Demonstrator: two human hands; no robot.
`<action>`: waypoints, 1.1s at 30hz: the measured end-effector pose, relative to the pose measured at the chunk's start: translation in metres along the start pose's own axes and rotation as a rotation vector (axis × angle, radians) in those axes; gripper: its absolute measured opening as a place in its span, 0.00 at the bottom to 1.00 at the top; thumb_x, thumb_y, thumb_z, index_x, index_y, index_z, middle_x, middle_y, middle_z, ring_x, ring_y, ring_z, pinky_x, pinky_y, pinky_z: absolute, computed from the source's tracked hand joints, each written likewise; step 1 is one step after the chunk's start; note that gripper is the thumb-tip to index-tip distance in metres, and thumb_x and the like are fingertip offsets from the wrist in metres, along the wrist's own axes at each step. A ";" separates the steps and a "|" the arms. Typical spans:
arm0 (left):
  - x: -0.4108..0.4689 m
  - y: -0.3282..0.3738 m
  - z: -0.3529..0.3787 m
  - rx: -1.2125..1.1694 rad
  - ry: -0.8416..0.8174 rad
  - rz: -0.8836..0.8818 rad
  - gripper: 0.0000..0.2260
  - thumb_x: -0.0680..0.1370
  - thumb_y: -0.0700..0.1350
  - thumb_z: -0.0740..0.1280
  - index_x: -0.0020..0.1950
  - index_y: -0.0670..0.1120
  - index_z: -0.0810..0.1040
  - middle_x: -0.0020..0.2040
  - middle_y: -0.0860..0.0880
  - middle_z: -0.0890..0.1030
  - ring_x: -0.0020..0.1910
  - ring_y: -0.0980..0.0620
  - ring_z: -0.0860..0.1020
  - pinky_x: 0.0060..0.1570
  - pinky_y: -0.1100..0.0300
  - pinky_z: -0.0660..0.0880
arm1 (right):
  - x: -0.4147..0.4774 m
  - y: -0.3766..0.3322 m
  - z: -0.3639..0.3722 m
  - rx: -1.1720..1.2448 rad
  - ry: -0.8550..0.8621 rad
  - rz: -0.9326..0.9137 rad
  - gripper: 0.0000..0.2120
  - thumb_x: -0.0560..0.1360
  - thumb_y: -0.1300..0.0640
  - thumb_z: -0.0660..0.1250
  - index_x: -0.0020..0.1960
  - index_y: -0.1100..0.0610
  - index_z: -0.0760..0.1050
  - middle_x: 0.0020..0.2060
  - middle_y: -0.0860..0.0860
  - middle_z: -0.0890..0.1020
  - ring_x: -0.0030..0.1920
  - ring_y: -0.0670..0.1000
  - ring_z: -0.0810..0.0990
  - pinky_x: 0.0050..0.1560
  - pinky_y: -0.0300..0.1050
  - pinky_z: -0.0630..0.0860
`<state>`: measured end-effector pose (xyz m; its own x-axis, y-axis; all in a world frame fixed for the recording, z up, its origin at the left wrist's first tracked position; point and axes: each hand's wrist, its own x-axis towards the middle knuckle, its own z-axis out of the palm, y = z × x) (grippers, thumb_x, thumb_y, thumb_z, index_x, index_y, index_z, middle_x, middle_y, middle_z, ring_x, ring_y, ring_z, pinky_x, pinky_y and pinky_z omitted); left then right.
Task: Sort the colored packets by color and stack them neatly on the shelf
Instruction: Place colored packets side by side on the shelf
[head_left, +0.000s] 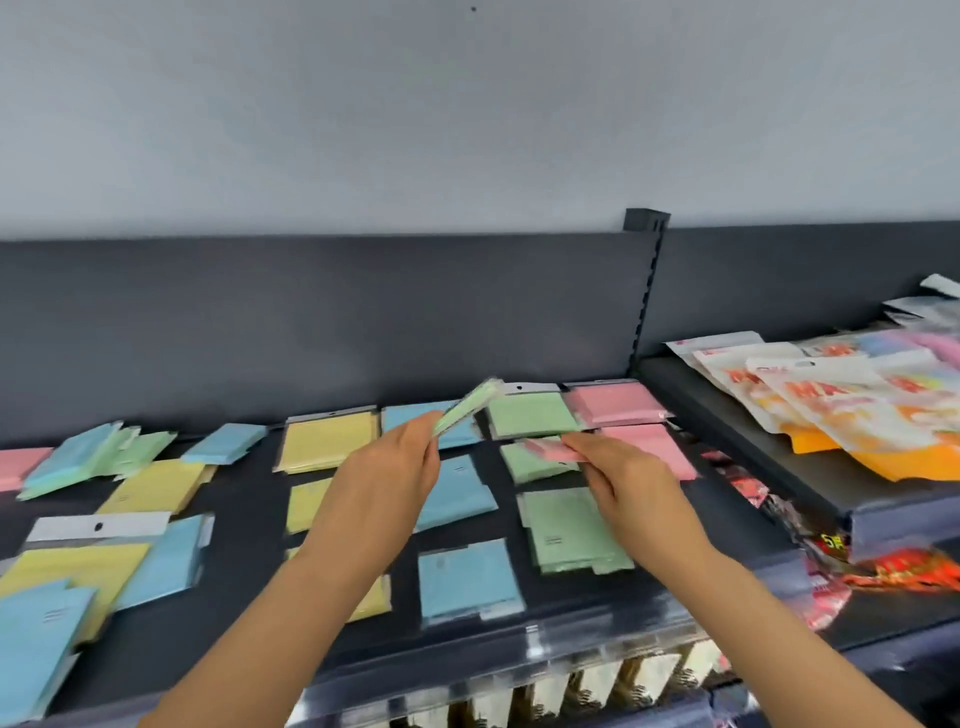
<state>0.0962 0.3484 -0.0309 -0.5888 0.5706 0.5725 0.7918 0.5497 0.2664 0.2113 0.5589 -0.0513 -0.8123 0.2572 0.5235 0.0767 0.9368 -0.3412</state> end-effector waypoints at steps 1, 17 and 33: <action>0.001 0.007 0.006 0.012 -0.012 0.021 0.13 0.79 0.42 0.61 0.64 0.45 0.73 0.37 0.48 0.78 0.29 0.48 0.74 0.28 0.58 0.67 | -0.008 0.013 -0.005 -0.016 0.006 0.008 0.17 0.74 0.69 0.64 0.61 0.58 0.78 0.57 0.54 0.81 0.57 0.56 0.81 0.59 0.49 0.75; 0.000 0.050 0.085 0.161 -0.135 0.396 0.31 0.58 0.29 0.78 0.60 0.38 0.78 0.58 0.41 0.80 0.56 0.43 0.80 0.51 0.50 0.79 | -0.051 0.056 -0.048 -0.104 -0.360 0.320 0.27 0.72 0.74 0.55 0.66 0.55 0.74 0.69 0.49 0.71 0.69 0.50 0.69 0.71 0.44 0.64; -0.001 0.062 0.052 -0.303 0.050 0.170 0.30 0.70 0.52 0.69 0.71 0.51 0.64 0.71 0.51 0.66 0.71 0.52 0.62 0.67 0.53 0.65 | -0.005 0.003 -0.041 0.840 0.116 0.619 0.21 0.74 0.65 0.68 0.64 0.52 0.72 0.44 0.49 0.81 0.41 0.45 0.80 0.35 0.38 0.76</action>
<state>0.1373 0.4137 -0.0550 -0.4415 0.6036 0.6639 0.8946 0.2389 0.3776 0.2391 0.5704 -0.0232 -0.7047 0.6978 0.1283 -0.0019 0.1790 -0.9839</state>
